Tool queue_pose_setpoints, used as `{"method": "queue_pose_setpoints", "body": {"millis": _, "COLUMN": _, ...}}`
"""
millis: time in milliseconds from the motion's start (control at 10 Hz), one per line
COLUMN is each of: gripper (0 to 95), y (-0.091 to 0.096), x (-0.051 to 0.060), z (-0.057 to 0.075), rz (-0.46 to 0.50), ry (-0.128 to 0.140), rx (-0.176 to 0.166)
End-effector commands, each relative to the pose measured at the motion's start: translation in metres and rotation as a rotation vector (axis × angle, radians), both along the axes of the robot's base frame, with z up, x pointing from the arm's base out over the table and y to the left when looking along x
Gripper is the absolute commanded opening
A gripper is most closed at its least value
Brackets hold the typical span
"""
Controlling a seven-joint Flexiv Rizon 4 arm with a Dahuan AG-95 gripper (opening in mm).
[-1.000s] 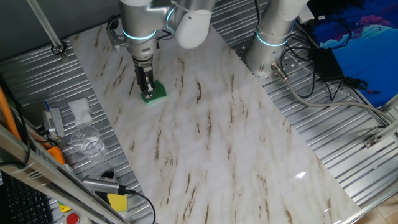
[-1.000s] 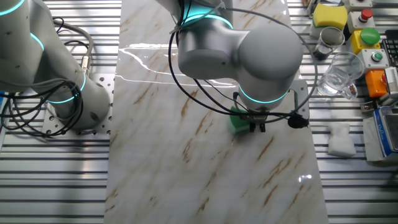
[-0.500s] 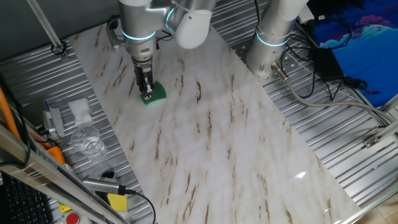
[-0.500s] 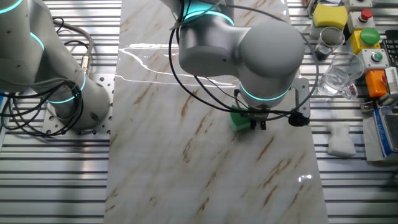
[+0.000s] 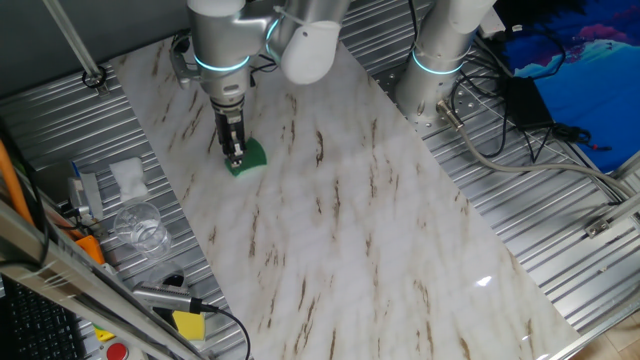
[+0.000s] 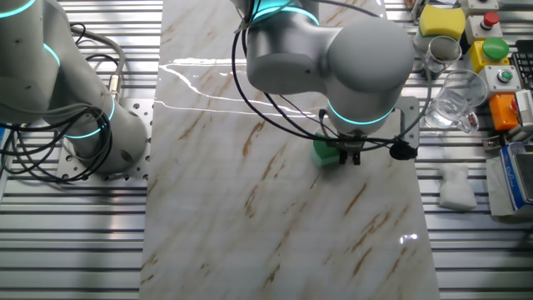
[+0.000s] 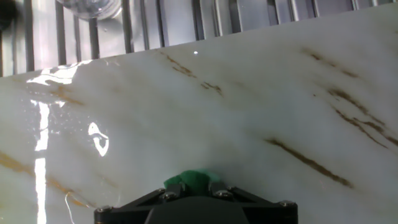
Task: Clean the tabletop with a sponge
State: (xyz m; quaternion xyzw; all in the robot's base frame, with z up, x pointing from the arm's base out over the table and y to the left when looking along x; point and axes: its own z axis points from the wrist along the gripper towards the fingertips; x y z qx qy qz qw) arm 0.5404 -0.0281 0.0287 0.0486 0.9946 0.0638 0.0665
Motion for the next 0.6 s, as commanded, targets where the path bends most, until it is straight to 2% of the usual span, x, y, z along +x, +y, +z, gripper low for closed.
{"method": "queue_pose_setpoints", "body": {"millis": 100, "gripper": 0.0, "y": 0.0002, "x": -0.0003, "z": 0.0010, "rz": 0.017, "ry": -0.001, "rx": 0.007}}
{"method": "queue_pose_setpoints", "body": {"millis": 400, "gripper": 0.0, "y": 0.0001, "x": -0.0004, "z": 0.0011, "rz": 0.076, "ry": 0.002, "rx": -0.008}}
{"method": "queue_pose_setpoints", "body": {"millis": 600, "gripper": 38.0, "y": 0.0001, "x": -0.0004, "z": 0.0011, "rz": 0.132, "ry": 0.001, "rx": -0.017}}
